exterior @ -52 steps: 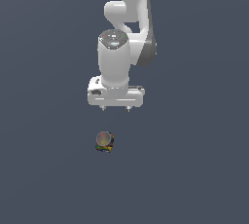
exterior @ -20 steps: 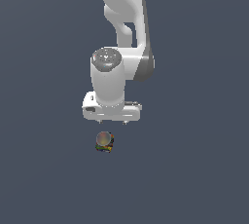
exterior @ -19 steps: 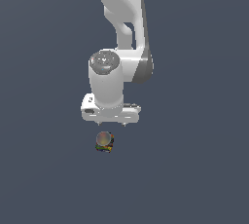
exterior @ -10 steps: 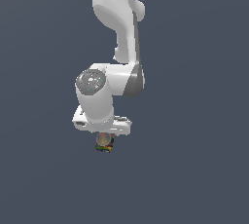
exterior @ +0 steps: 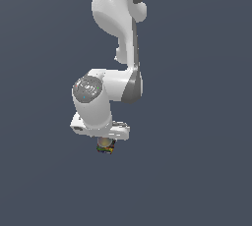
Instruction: Pick up the object and move it to a goal position.
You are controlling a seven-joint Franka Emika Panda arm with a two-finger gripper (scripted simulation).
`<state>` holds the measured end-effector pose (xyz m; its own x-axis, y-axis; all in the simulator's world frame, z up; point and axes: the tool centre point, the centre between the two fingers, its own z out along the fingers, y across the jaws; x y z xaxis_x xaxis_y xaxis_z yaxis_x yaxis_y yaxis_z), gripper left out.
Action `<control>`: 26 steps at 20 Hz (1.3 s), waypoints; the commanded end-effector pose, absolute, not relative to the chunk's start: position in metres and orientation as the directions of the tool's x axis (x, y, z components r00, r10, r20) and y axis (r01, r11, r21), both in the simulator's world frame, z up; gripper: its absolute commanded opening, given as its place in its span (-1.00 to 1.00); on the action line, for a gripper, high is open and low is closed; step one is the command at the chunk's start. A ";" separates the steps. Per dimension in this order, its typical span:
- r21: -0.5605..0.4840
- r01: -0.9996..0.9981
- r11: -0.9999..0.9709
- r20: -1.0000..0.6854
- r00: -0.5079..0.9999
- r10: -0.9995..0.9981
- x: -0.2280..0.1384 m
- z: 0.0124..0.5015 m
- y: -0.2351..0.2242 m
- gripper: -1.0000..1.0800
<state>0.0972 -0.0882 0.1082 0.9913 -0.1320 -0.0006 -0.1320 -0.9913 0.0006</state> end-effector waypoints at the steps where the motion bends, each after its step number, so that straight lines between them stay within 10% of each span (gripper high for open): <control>1: 0.001 -0.132 -0.991 0.000 0.991 -0.132 0.097 0.107 -0.088 0.92; 18: 0.000 -0.133 -0.991 0.000 0.991 -0.133 0.098 0.058 -0.088 0.92; 19: 0.000 -0.133 -0.991 0.000 0.991 -0.133 0.098 0.058 -0.088 -1.00; 26: 0.000 -0.133 -0.991 0.000 0.991 -0.133 0.098 0.058 -0.088 -1.00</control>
<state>0.0975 -0.0884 0.0571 0.9911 -0.1330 -0.0019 -0.1330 -0.9911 0.0001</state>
